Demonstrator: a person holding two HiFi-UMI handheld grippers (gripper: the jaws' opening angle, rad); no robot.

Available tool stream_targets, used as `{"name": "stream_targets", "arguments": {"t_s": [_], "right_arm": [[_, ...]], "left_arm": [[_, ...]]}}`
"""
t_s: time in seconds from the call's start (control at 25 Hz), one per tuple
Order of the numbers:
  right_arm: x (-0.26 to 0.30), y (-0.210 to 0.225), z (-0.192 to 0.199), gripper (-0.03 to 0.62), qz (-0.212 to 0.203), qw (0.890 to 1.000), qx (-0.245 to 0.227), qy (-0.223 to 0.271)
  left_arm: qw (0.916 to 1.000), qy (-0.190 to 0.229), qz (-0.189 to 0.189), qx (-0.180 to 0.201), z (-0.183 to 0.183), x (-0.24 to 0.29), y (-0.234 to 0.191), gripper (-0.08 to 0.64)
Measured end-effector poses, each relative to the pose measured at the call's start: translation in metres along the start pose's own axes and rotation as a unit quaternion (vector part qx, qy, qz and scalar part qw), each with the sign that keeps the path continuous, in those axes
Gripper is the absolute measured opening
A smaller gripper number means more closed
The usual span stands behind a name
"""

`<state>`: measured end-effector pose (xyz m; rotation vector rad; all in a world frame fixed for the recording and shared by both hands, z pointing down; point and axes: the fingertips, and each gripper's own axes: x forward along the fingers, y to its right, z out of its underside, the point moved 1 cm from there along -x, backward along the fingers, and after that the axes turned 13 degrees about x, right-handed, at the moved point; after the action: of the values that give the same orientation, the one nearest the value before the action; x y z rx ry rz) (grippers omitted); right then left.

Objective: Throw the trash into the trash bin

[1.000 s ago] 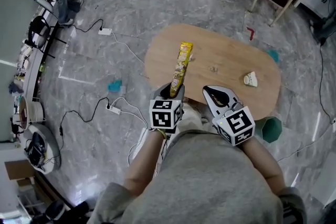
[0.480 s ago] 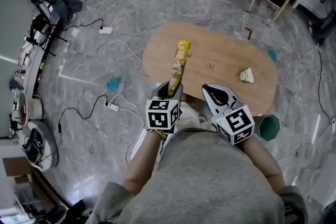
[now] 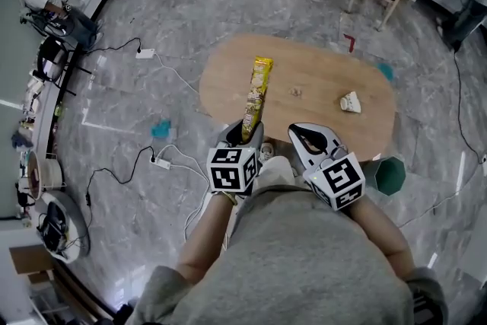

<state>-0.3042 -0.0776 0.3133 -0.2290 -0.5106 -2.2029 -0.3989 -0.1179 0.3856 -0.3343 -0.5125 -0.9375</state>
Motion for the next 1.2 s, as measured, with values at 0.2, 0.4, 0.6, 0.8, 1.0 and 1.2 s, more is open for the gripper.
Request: {"name": "stream_targets", "arguments": {"t_s": [0.2, 0.4, 0.6, 0.8, 1.0, 1.2], "right_arm": [[-0.004, 0.007, 0.001, 0.009, 0.023, 1.0, 0.005, 0.006], [0.001, 0.014, -0.005, 0.009, 0.048, 0.999, 0.014, 0.013], [0.016, 0.013, -0.013, 0.009, 0.07, 0.997, 0.018, 0.015], [0.026, 0.01, -0.022, 0.009, 0.098, 0.995, 0.027, 0.019], [0.034, 0.017, -0.028, 0.009, 0.133, 0.99, 0.037, 0.025], [0.035, 0.026, -0.032, 0.009, 0.174, 0.983, 0.052, 0.029]], "left_arm": [[0.9997, 0.001, 0.021, 0.011, -0.003, 0.01, 0.007, 0.16], [0.9985, 0.003, 0.048, 0.027, -0.012, 0.018, 0.009, 0.16], [0.9966, 0.0, 0.073, 0.037, -0.018, 0.024, 0.001, 0.16], [0.9935, 0.0, 0.102, 0.05, -0.029, 0.026, -0.008, 0.16], [0.9902, -0.005, 0.127, 0.059, -0.037, 0.039, -0.022, 0.16], [0.9845, -0.011, 0.16, 0.073, -0.043, 0.053, -0.025, 0.16]]}}
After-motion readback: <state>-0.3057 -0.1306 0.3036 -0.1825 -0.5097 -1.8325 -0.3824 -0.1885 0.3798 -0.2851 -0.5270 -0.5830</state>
